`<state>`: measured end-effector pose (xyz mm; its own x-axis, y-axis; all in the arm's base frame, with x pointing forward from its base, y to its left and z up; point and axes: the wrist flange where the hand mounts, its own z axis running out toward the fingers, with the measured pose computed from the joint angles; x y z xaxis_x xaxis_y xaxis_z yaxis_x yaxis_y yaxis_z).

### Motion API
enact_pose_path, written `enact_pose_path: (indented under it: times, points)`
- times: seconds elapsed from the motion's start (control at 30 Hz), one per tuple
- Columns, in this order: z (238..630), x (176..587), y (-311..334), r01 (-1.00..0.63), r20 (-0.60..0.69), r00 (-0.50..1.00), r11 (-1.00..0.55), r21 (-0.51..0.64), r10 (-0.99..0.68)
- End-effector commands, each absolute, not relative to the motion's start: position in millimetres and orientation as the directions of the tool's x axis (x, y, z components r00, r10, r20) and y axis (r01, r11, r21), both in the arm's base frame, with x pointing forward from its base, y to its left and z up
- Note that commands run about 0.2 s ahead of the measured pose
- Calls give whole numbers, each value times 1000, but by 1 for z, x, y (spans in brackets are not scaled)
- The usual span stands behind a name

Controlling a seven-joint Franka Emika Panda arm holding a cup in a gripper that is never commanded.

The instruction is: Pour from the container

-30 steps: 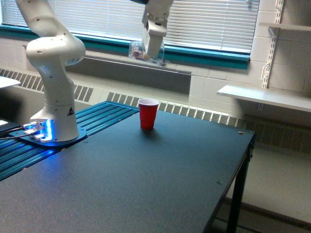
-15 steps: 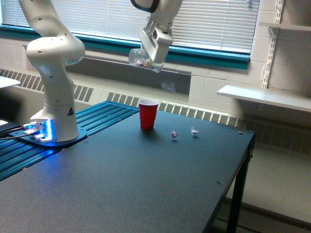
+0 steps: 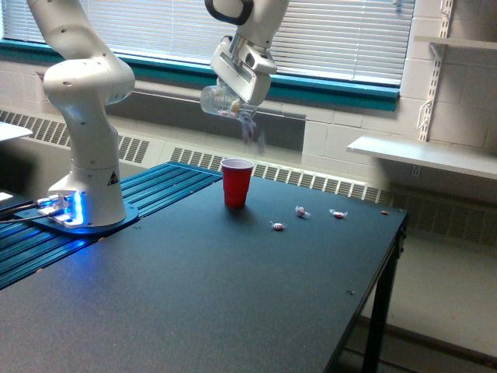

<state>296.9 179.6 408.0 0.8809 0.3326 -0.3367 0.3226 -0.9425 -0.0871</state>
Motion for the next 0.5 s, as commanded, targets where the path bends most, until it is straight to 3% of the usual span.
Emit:
enact_pose_path:
  times: [0.03,0.5]
  points:
    - [407,288,187,478,-308,829,-877,-45,467]
    - [400,283,187,537,-305,805,-844,8,509]
